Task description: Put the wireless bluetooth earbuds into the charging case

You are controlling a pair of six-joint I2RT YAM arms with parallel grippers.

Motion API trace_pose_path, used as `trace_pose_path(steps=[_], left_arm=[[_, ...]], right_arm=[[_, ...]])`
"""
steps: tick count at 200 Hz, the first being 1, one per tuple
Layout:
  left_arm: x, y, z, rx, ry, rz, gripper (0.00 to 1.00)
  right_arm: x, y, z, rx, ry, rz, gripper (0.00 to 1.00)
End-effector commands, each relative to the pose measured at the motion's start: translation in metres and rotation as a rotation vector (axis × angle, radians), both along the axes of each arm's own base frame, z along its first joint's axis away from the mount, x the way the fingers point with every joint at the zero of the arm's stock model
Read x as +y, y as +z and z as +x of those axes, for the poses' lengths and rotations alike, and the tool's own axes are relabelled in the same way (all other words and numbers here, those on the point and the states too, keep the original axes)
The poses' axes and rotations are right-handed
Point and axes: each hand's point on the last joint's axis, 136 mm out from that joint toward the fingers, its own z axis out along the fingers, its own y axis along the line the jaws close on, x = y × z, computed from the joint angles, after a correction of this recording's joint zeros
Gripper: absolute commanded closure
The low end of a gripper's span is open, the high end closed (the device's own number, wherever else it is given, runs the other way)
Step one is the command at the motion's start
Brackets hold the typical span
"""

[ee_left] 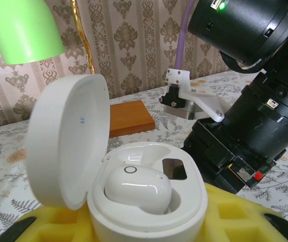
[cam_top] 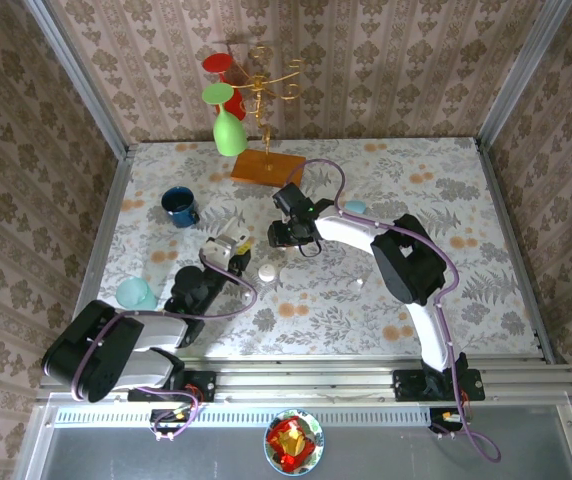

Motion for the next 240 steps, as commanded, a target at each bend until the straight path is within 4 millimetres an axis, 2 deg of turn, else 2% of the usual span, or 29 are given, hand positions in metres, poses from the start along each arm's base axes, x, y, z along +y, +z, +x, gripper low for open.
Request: trace_pose_path(steps=[1,72,92,163,240], left_arm=[[-0.001,0.006,0.002,-0.021,-0.005,-0.005,0.98],[0.000,0.005,0.002,-0.020,-0.003,-0.005,0.98],[0.000,0.006,0.002,-0.021,-0.002,-0.005,0.98],[0.000,0.004,0.002,-0.017,-0.002,-0.003,0.97],[-0.001,0.004,0.002,-0.015,-0.007,-0.003,0.97]], right_arm=[[0.001,-0.010,-0.004,0.029,0.041,-0.034,0.54],[0.016,-0.007,-0.010,0.059,0.147,-0.047,0.53],[0.013,-0.007,-0.019,0.080,0.160,-0.075,0.54],[0.007,-0.006,-0.023,0.079,0.183,-0.140,0.62],[0.000,-0.019,-0.023,0.089,0.219,-0.210,0.61]])
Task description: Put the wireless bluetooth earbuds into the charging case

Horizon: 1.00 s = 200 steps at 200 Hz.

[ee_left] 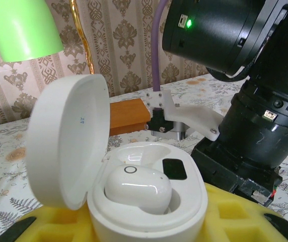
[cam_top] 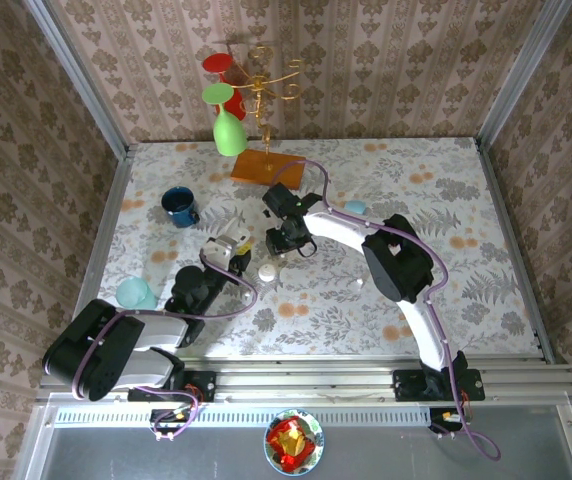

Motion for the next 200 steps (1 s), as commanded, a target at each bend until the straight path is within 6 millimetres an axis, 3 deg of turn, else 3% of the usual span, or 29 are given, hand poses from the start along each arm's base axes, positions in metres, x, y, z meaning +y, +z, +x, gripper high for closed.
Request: trace_pose_path(steps=[1,29,83,117,166,200], left_arm=[[-0.001,0.006,0.002,-0.019,-0.006,-0.006,0.97],[-0.001,0.005,0.002,-0.019,-0.005,-0.005,0.97],[-0.003,0.005,0.000,-0.023,-0.022,0.009,0.97],[-0.007,0.004,-0.005,-0.037,-0.058,0.037,0.97],[-0.022,0.003,-0.015,-0.049,-0.162,0.081,0.97],[-0.030,0.005,-0.020,-0.056,-0.216,0.073,0.98]], right_arm=[[-0.004,-0.007,-0.001,0.010,0.020,-0.052,0.61],[-0.005,-0.009,-0.004,0.025,0.016,-0.055,0.67],[-0.018,0.010,-0.006,-0.006,-0.041,-0.042,0.79],[-0.052,0.018,-0.015,-0.036,-0.116,-0.062,0.78],[-0.113,0.005,-0.051,0.005,-0.227,-0.109,0.78],[-0.126,-0.012,-0.067,0.049,-0.262,-0.124,0.78]])
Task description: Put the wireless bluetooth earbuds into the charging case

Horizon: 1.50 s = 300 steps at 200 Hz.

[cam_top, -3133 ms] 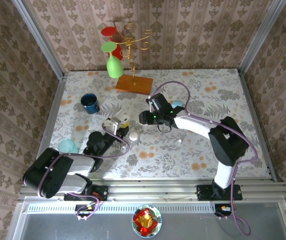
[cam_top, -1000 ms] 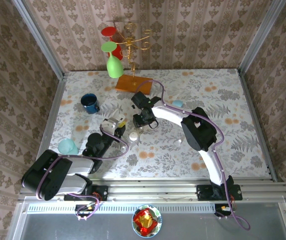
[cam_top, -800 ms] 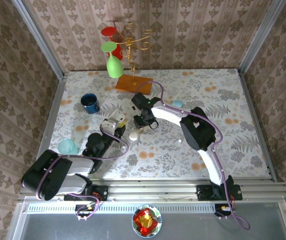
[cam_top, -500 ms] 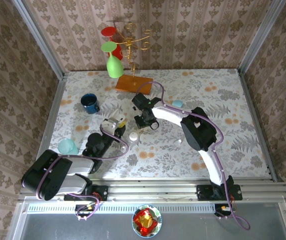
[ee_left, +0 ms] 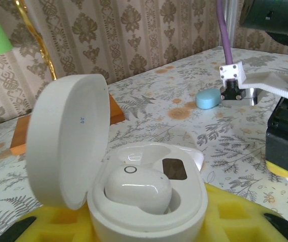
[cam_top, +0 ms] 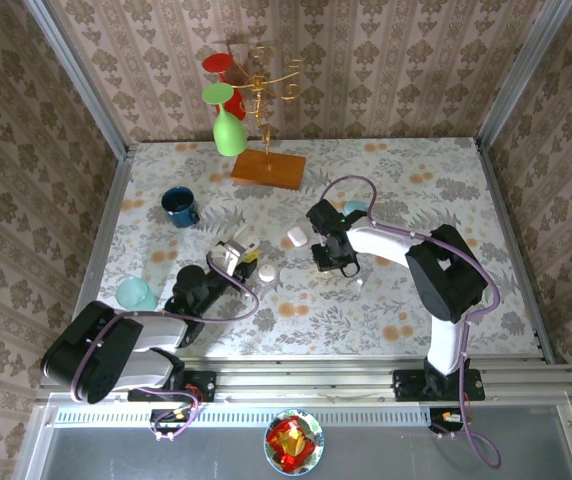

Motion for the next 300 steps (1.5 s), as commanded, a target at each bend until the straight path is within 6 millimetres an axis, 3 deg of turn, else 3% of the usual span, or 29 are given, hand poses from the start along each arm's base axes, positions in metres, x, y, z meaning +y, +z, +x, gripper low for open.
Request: trace_pose_path(steps=[1,20,36,84,115,136,225,300], left_arm=[[-0.011,0.015,-0.004,-0.053,-0.069,-0.009,0.98],[-0.014,0.017,-0.007,-0.057,-0.093,-0.021,0.98],[-0.017,0.013,-0.010,-0.058,-0.118,-0.006,0.98],[-0.023,0.013,-0.014,-0.062,-0.161,-0.011,0.98],[-0.025,0.012,-0.015,-0.058,-0.175,-0.019,0.98],[-0.027,0.013,-0.016,-0.056,-0.184,-0.022,0.98],[-0.027,0.010,-0.014,-0.050,-0.182,-0.018,0.98],[-0.026,0.010,-0.012,-0.047,-0.170,-0.018,0.98]], right_arm=[[-0.004,-0.004,-0.003,-0.010,-0.045,-0.007,0.78],[0.000,-0.007,0.002,-0.038,-0.062,0.024,0.77],[0.002,-0.004,0.002,-0.055,-0.067,0.049,0.70],[0.006,0.026,0.005,-0.174,-0.071,0.173,0.58],[0.008,0.036,0.004,-0.195,-0.085,0.318,0.56],[0.014,0.038,0.003,-0.154,-0.069,0.510,0.55],[0.000,0.001,0.001,-0.002,-0.135,0.645,0.57],[0.004,-0.004,-0.012,0.033,-0.122,0.670,0.61]])
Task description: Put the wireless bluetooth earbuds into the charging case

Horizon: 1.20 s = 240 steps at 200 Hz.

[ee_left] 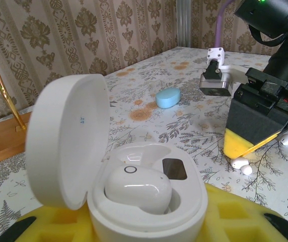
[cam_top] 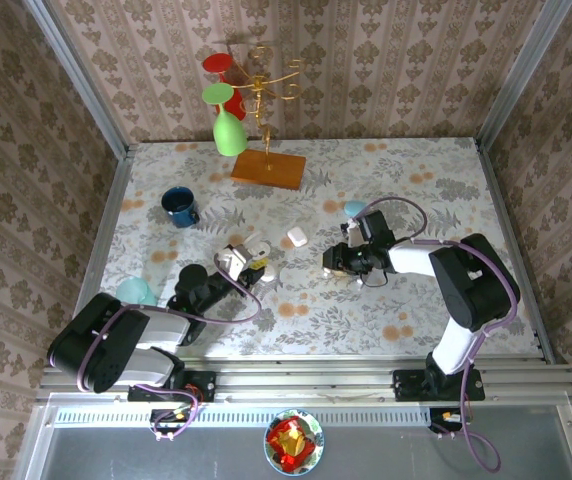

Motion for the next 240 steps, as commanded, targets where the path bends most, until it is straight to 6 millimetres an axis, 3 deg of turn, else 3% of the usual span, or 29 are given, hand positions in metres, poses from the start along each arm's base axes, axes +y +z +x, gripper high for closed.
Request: trace_pose_path(steps=[1,112,162,240], left_arm=[[-0.004,0.016,0.004,-0.049,-0.009,-0.027,0.98],[-0.005,0.013,0.003,-0.037,-0.012,-0.027,0.98],[-0.004,0.014,0.003,-0.039,-0.011,-0.025,0.98],[-0.004,0.012,0.004,-0.034,-0.009,-0.021,0.98]], right_arm=[[0.003,-0.009,-0.016,0.053,0.025,0.020,0.61],[0.010,-0.016,-0.024,0.058,0.052,-0.006,0.66],[0.007,-0.025,-0.029,0.052,0.078,-0.080,0.73],[0.014,-0.015,-0.036,0.006,0.150,-0.092,0.70]])
